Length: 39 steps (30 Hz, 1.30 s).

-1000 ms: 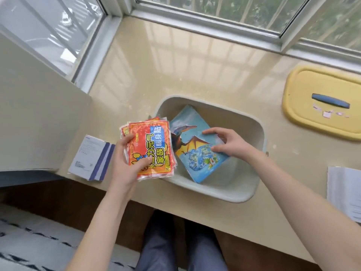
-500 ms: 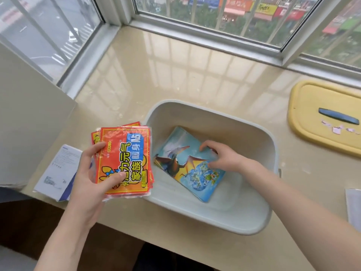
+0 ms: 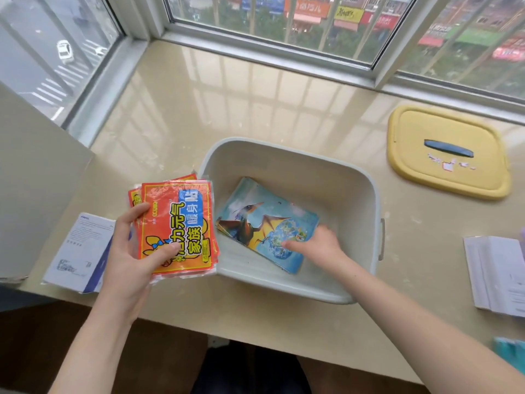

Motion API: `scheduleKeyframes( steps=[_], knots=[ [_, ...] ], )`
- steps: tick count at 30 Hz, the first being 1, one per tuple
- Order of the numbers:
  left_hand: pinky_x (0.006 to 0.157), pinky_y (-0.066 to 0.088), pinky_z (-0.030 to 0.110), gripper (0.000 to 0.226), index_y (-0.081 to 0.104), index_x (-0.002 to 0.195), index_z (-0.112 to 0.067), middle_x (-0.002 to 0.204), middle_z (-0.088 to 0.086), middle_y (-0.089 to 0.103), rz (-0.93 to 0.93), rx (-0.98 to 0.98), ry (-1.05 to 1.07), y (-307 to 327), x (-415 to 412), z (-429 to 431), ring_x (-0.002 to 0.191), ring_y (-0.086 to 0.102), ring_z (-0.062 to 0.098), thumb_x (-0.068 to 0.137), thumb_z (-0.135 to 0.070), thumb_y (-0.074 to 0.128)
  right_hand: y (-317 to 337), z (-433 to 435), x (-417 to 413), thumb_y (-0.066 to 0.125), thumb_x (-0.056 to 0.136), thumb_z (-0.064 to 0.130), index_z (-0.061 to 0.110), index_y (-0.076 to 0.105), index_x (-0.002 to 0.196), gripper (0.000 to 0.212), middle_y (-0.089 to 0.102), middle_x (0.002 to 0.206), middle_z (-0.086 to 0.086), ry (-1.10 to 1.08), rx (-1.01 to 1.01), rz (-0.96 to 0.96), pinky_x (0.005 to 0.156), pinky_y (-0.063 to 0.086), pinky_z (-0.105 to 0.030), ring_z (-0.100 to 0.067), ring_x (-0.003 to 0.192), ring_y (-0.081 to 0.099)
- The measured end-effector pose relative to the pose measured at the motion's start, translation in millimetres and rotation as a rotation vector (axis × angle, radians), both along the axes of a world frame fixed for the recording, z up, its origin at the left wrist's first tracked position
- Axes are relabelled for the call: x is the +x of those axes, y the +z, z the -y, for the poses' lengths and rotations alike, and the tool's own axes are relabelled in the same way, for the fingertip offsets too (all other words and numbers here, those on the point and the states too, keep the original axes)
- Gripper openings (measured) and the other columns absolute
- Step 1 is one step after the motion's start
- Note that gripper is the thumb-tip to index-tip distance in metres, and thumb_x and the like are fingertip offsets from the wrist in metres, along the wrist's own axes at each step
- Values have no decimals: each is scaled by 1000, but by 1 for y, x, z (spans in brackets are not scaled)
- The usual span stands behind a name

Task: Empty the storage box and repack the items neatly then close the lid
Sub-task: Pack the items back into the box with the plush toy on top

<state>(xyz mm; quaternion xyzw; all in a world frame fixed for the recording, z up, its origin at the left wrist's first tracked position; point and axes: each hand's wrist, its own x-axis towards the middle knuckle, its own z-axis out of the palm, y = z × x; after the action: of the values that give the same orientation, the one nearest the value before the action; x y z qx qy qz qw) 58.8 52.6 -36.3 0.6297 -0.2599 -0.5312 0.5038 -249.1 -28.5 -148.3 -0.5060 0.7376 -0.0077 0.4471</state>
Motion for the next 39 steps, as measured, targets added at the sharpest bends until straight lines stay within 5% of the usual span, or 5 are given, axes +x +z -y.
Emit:
scheduleKeyframes(
  steps=[10, 21, 25, 30, 39],
  knots=[
    [80, 57, 56, 74, 52, 126, -44, 128, -3, 59, -28, -1, -65, -7, 12, 5, 113, 64, 27, 69, -1, 73, -8, -21, 22, 93, 45, 44, -1, 3, 149, 145, 22, 130, -11, 250, -27, -249, 107, 36, -39, -31, 119, 32],
    [72, 61, 45, 74, 52, 126, -42, 124, -4, 62, -35, 25, -127, -7, 19, 12, 110, 66, 27, 67, -2, 72, -11, -14, 16, 80, 62, 17, 13, 38, 130, 80, 42, 119, -6, -11, -189, -59, 74, 35, -22, -1, 90, 27],
    [75, 60, 51, 73, 51, 125, -42, 127, 2, 60, -41, 31, -151, -6, 21, 13, 110, 66, 30, 66, -7, 75, 4, -10, 16, 83, 62, 36, 27, 26, 149, 104, 34, 125, -4, 146, -321, -152, 95, 39, -30, -19, 116, 32],
    [73, 60, 50, 74, 52, 126, -42, 124, 0, 61, -40, 45, -155, -7, 23, 15, 108, 66, 31, 66, -2, 73, -4, 2, 36, 67, 71, 44, 21, 58, 131, 65, 58, 127, 0, 565, -607, 30, 96, 47, -44, -21, 116, 47],
    [68, 62, 41, 74, 51, 126, -39, 114, -10, 66, -57, 43, -142, -9, 22, 15, 105, 68, 25, 65, -2, 71, -35, 6, 43, 72, 71, 41, 23, 62, 126, 59, 55, 137, 6, 679, -616, 45, 107, 36, -47, -21, 129, 41]
  ],
)
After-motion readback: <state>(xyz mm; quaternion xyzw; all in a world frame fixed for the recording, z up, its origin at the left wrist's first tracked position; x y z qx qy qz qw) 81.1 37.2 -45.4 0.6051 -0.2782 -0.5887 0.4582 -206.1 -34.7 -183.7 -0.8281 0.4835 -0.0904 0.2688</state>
